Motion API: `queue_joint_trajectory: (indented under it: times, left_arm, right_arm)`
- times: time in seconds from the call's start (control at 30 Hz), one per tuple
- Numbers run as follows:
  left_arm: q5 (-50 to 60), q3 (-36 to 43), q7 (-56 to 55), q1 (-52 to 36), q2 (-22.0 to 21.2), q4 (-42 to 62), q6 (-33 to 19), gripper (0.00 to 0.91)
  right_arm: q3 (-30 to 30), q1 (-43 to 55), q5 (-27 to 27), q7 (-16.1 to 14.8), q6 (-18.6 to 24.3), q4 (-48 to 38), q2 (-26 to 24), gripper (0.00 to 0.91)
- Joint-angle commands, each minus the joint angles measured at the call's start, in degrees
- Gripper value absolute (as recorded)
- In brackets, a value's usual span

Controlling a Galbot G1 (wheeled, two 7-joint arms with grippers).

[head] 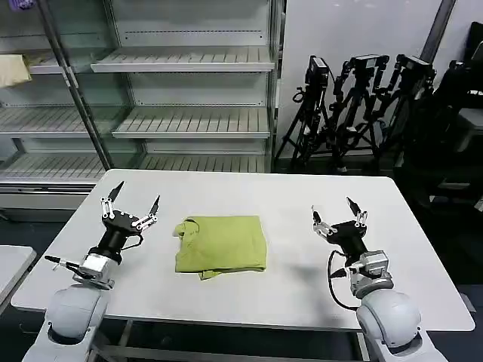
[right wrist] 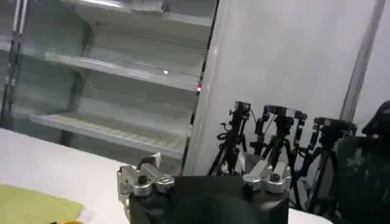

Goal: Fold and organize the clothes.

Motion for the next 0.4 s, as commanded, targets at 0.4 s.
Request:
queue_joint_trajectory:
  times: [0.4]
  left_arm:
    - [2.4,-0.5,-2.4,0.5,-0.2,-0.2,-0.1,0.907]
  right_arm:
    - [-1.7,0.4,-6.1,-0.6,4.2,-1.1,0.9,0.907]
